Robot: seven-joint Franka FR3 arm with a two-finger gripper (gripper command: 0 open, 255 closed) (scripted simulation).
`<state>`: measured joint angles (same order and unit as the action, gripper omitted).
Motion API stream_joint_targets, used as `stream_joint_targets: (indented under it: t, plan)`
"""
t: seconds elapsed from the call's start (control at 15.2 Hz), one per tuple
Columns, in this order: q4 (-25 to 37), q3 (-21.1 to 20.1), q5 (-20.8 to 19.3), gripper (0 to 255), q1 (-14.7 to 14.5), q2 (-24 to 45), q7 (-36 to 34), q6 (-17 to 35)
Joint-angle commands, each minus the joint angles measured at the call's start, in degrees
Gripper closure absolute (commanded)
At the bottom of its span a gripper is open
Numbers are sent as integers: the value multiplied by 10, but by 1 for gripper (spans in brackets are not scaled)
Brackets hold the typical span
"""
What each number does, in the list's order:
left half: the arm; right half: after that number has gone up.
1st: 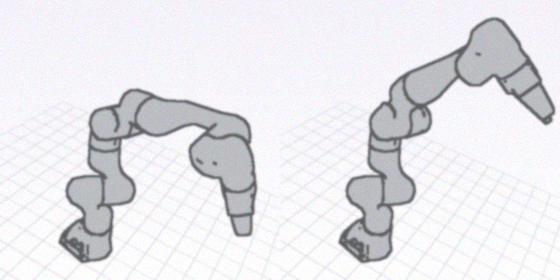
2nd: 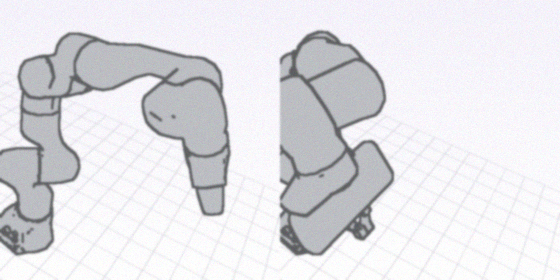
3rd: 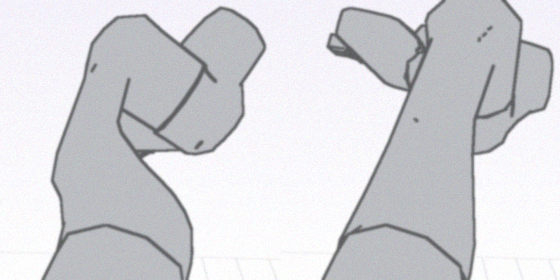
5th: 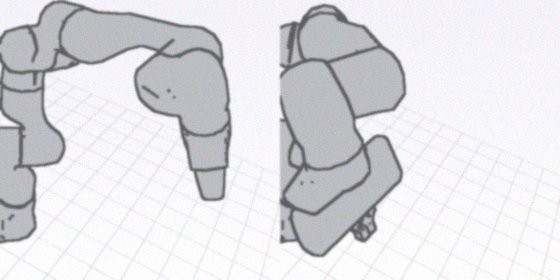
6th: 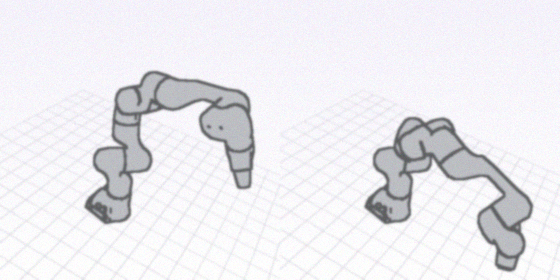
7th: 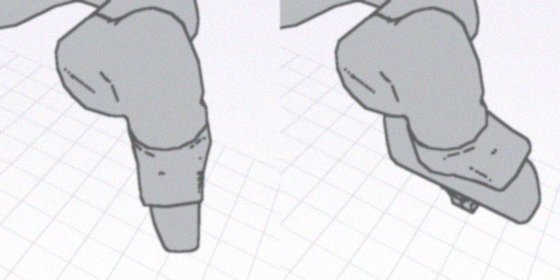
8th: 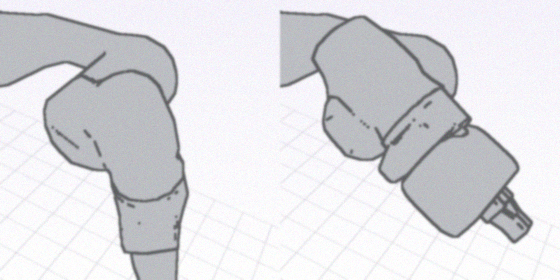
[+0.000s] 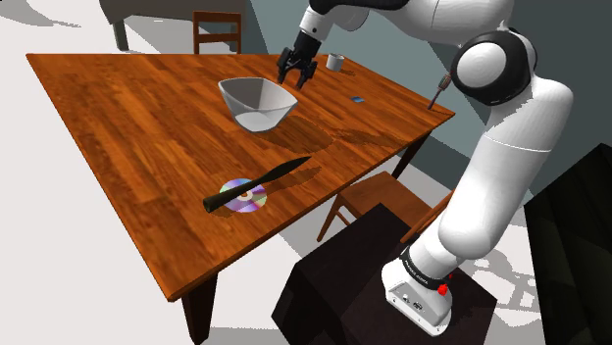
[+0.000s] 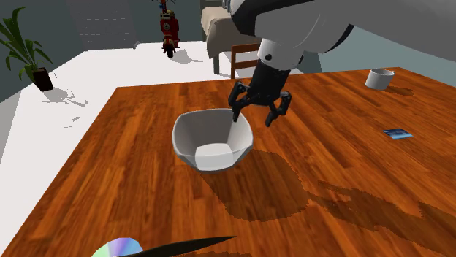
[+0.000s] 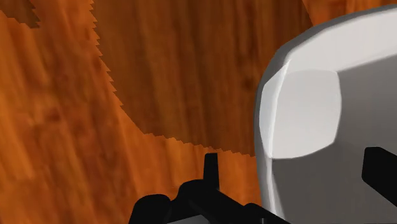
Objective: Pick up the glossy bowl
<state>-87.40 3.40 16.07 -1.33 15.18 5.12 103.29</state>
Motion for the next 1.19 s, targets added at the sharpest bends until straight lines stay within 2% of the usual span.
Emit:
stream_joint_targets:
  t: [0.0, 0.26, 0.33, 0.92, 1.12]
  plan:
    - [-13, 0, 1, 0, 0, 1, 4, 15]
    - [-31, -1, 3, 0, -1, 3, 8, 33]
    - [-31, 0, 3, 255, -1, 3, 9, 33]
    - [-31, -1, 3, 255, -1, 3, 8, 33]
    - [-10, 0, 1, 255, 0, 1, 3, 12]
